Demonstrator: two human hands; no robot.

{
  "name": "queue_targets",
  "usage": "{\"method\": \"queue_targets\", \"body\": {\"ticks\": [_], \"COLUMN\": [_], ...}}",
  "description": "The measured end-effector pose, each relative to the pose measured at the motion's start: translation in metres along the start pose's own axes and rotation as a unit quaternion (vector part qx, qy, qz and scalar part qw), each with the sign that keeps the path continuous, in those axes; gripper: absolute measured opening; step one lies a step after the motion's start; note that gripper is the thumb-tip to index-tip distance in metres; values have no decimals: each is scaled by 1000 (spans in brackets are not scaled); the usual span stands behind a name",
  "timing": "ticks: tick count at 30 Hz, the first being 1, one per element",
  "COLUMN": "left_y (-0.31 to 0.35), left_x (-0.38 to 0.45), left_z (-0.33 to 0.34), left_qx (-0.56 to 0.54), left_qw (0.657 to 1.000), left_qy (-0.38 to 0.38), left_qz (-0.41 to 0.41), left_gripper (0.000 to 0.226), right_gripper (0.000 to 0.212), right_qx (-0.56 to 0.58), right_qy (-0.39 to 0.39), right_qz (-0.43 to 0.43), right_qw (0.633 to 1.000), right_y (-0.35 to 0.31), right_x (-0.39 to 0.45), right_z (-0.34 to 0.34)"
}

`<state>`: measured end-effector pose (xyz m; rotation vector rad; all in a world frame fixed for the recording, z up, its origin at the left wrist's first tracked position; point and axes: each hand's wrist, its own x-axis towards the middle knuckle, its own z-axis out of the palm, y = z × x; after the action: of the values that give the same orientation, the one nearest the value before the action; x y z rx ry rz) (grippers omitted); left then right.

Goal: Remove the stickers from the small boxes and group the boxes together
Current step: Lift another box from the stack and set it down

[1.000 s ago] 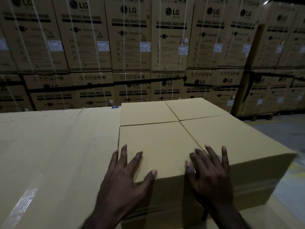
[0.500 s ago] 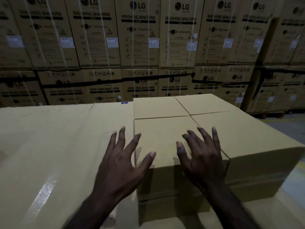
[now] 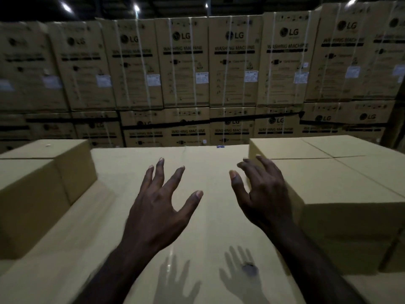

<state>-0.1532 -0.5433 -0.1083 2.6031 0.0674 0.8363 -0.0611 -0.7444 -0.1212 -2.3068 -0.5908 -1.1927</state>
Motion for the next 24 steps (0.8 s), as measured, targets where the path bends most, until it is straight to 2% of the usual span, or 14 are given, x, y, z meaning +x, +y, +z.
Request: {"method": "queue_targets", "body": {"ticks": [6, 11, 19, 24], "left_y": [-84, -135, -215, -268], "left_x": [-20, -28, -18, 12], "left_z": [-78, -117, -134, -138], "left_qx": [30, 42, 64, 82], "left_qw": [999, 996, 988, 980], "left_qy": [27, 35, 35, 31], "left_qz": [-32, -69, -135, -176], "left_gripper": [81, 76, 68, 71], "right_gripper": [51, 47, 44, 47], "right_qx": [74, 111, 160, 180], "right_qy": [1, 0, -36, -96], "right_qz": [-22, -43, -67, -76], "right_qw": [997, 993, 984, 976], "right_y": [-115, -183, -251, -280], "right_x": [10, 16, 32, 53], "right_z": [40, 76, 156, 214]}}
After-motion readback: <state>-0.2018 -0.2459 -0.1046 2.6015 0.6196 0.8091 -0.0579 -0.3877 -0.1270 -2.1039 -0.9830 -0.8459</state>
